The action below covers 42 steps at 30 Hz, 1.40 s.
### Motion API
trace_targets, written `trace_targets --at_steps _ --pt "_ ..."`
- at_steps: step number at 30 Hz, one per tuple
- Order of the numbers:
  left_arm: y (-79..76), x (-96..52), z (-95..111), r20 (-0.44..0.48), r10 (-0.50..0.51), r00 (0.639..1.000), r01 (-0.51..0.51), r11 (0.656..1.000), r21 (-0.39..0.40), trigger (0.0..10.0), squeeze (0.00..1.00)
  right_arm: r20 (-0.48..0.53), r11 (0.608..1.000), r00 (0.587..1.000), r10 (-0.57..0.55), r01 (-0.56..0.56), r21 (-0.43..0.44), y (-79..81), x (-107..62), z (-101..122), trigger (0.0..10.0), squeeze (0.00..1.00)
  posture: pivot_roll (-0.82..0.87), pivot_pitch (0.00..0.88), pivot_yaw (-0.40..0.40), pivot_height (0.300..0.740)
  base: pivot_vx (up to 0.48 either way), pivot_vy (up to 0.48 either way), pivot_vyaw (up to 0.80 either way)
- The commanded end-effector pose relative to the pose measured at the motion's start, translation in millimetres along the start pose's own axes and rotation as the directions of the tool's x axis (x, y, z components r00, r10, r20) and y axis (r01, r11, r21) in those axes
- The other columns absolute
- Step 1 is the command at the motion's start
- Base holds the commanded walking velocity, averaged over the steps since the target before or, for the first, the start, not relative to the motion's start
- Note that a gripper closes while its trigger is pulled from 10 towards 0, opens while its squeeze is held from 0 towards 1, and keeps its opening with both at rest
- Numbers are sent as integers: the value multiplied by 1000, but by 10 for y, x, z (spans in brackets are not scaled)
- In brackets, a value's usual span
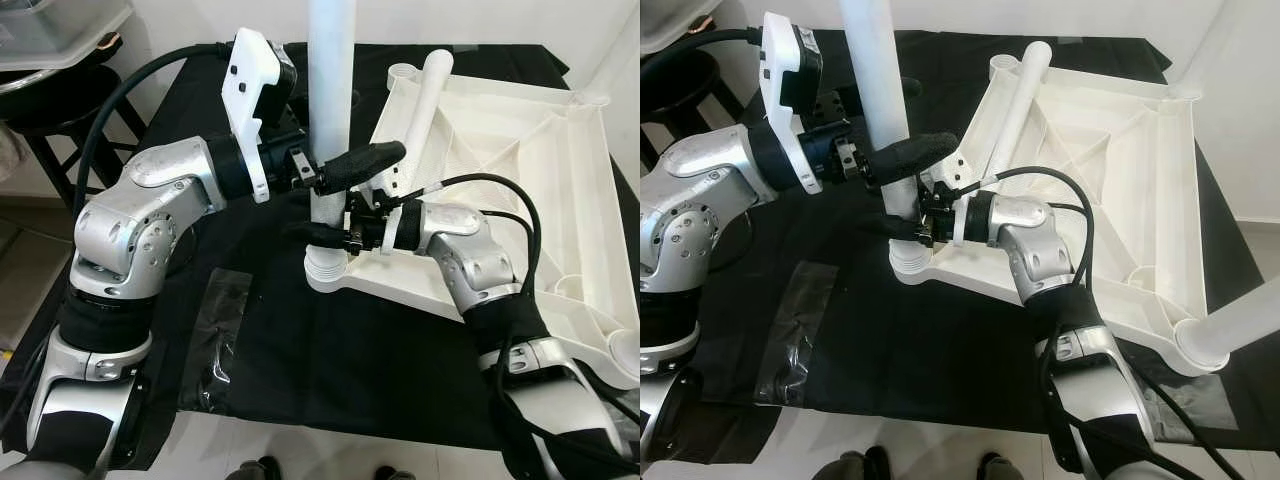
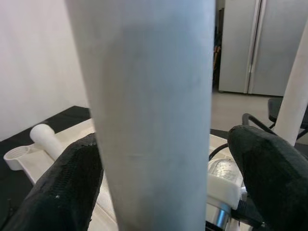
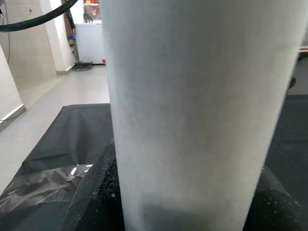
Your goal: Building children table
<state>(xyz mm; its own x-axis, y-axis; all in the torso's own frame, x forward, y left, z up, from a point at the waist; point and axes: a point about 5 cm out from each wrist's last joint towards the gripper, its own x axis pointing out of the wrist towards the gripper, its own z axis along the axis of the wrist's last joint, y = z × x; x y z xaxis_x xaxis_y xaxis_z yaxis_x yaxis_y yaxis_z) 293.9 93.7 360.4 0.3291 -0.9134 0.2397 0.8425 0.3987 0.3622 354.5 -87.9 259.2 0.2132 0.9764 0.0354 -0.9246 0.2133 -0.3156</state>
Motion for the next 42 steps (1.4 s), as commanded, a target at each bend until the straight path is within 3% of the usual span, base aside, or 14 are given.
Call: trace_targets --at_steps 1,5,9,10,14,21,22,26,27,28,32,33,34,42 --pt "1 -93 15 -7 8 1000 -8 1000 25 10000 0 -1 999 999 34 -34 15 79 53 -83 0 0 68 229 42 740 0 0 0" --pt "70 -658 84 -11 119 993 -119 992 -44 10000 0 6 954 959 -284 282 102 237 38 -233 0 0 61 249 5 740 0 0 0" --pt "57 -769 97 -17 133 991 -133 990 -52 10000 0 6 919 927 -374 370 137 281 29 -268 0 0 61 249 5 740 0 0 0" --pt "-76 -1228 -44 -95 197 976 -208 969 -135 10000 0 -159 695 698 -699 714 79 569 -57 -526 0 0 84 294 15 740 0 0 0" --pt "-286 -1515 -223 -193 226 955 -262 947 -185 10000 0 -205 549 544 -813 835 40 745 -143 -580 0 0 80 291 22 740 0 0 0" --pt "-488 -1512 -798 -295 364 884 -440 861 -256 10000 0 -194 564 566 -802 823 67 710 41 -531 0 0 66 285 29 740 0 0 0" --pt "-484 -1485 -886 -312 401 861 -481 841 -248 10000 0 -198 562 562 -803 825 59 691 44 -523 9059 0 57 281 34 740 0 0 0" --pt "-489 -1421 -1031 -335 481 810 -562 801 -209 10000 0 -176 573 579 -796 815 87 682 67 -473 10000 0 54 279 39 740 0 0 0" --pt "-515 -1391 -1088 -339 509 791 -592 775 -219 10000 0 -159 579 589 -792 808 107 689 83 -438 10000 1000 53 278 42 740 0 0 0" --pt "-534 -1377 -1113 -340 521 783 -607 761 -231 10000 0 -147 582 594 -791 804 121 698 93 -414 10000 1000 53 278 42 740 0 0 0" --pt "-747 -1271 -1292 -373 542 753 -629 760 -165 10000 0 28 803 815 -579 563 193 679 156 -235 10000 1000 53 267 44 740 0 0 0" --pt "-747 -1271 -1292 -373 542 753 -629 760 -165 10000 0 28 803 815 -579 563 193 679 156 -235 10000 1000 53 267 44 740 0 0 0" --pt "-762 -1248 -1310 -365 561 744 -645 746 -168 10000 0 27 845 853 -521 510 159 639 107 -238 10000 0 57 262 42 740 0 0 0" --pt "-819 -1171 -1383 -334 642 691 -708 693 -133 10000 0 -26 981 985 -170 172 93 505 -91 -275 10000 0 61 245 22 740 0 0 0"
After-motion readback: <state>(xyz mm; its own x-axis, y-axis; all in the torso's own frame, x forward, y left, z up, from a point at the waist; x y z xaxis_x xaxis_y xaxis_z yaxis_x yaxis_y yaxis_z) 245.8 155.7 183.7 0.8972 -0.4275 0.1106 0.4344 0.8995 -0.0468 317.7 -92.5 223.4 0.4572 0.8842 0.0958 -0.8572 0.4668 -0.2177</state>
